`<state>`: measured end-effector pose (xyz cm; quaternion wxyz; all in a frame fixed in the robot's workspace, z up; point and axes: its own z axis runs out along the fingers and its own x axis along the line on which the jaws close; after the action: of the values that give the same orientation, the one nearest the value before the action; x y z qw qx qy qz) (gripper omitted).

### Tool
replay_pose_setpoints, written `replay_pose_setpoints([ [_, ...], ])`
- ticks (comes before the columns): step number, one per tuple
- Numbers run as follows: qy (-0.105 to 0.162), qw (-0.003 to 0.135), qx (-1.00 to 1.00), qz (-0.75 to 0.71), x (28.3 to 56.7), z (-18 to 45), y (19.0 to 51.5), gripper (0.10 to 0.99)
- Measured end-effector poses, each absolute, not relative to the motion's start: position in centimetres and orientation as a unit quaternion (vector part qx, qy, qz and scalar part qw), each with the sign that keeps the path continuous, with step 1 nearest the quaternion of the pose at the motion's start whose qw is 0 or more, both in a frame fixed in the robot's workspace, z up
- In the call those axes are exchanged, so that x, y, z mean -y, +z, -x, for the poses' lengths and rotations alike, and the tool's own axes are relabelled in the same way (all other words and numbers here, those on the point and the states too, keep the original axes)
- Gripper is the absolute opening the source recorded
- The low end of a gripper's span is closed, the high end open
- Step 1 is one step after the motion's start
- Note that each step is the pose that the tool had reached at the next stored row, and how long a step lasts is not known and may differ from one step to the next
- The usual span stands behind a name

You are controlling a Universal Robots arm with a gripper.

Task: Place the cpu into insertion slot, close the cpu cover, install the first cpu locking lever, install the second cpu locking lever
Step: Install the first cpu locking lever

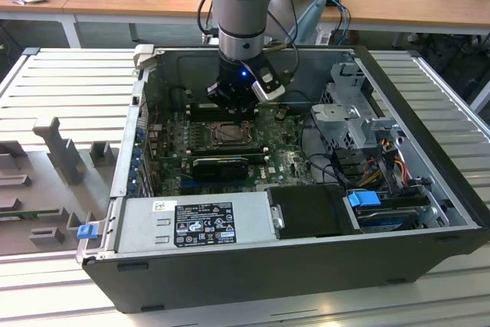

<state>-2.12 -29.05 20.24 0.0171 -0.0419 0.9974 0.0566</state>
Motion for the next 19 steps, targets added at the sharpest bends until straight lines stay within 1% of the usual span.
replay_pose_setpoints([
  [5, 0.055, 0.017, -0.997, 0.042, 29.1, 2.1, 21.9, 0.106],
  [19, 0.055, 0.017, -0.997, 0.042, 29.5, 2.1, 21.9, 0.106],
])
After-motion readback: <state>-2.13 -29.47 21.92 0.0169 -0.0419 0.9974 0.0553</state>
